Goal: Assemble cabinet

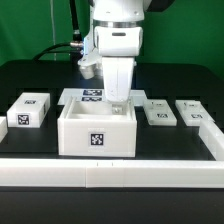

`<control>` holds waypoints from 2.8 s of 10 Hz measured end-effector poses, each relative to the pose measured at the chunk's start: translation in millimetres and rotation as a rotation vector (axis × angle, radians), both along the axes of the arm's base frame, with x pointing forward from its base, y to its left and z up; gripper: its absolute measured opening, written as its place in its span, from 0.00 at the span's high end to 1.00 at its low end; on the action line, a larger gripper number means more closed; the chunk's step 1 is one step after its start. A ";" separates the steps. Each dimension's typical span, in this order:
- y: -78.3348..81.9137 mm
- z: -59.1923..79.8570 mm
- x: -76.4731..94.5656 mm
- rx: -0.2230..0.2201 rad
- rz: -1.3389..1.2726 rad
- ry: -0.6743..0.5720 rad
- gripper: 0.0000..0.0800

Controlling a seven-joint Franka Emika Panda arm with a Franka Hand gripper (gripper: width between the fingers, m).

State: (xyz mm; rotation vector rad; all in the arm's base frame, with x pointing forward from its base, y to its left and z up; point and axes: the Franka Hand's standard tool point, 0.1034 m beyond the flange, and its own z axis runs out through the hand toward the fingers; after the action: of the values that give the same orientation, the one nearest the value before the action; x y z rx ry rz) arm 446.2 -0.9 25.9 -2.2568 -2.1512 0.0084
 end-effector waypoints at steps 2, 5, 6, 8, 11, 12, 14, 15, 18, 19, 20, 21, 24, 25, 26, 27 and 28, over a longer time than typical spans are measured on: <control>0.0 0.1 0.2 0.000 0.000 -0.001 0.96; 0.0 0.1 0.3 0.000 0.000 -0.001 0.96; 0.0 0.1 0.3 0.000 0.000 -0.001 0.96; -0.1 0.3 1.0 0.000 0.002 0.000 0.96; 7.3 2.4 22.6 0.003 0.015 -0.005 0.96; 17.2 0.2 35.1 0.011 0.027 -0.010 0.96; 46.5 1.0 51.3 0.026 -0.030 -0.028 0.96; 62.0 2.8 55.4 0.029 -0.029 -0.031 0.96; 54.0 0.7 53.1 0.025 -0.030 -0.025 0.96; 54.3 0.3 53.2 0.026 -0.030 -0.026 0.96; 57.7 0.5 55.3 0.030 -0.028 -0.035 0.96; 66.0 0.9 57.8 0.034 -0.036 -0.037 0.96; 89.7 1.3 64.2 0.038 -0.029 -0.031 0.96; 96.3 1.3 67.8 0.037 -0.028 -0.024 0.96; 102.4 0.9 69.9 0.037 -0.019 -0.013 0.96; 109.3 1.0 70.4 0.034 -0.006 0.005 0.96; 115.1 1.3 70.8 0.035 0.004 0.014 0.96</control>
Offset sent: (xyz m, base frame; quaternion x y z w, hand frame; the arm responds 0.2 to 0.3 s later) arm 0.0000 0.0000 0.0000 0.0000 0.0000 0.0000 1.0000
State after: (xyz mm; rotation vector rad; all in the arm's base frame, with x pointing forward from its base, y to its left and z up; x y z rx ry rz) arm 517.0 114.2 27.1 -2.2276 -2.1317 -0.0130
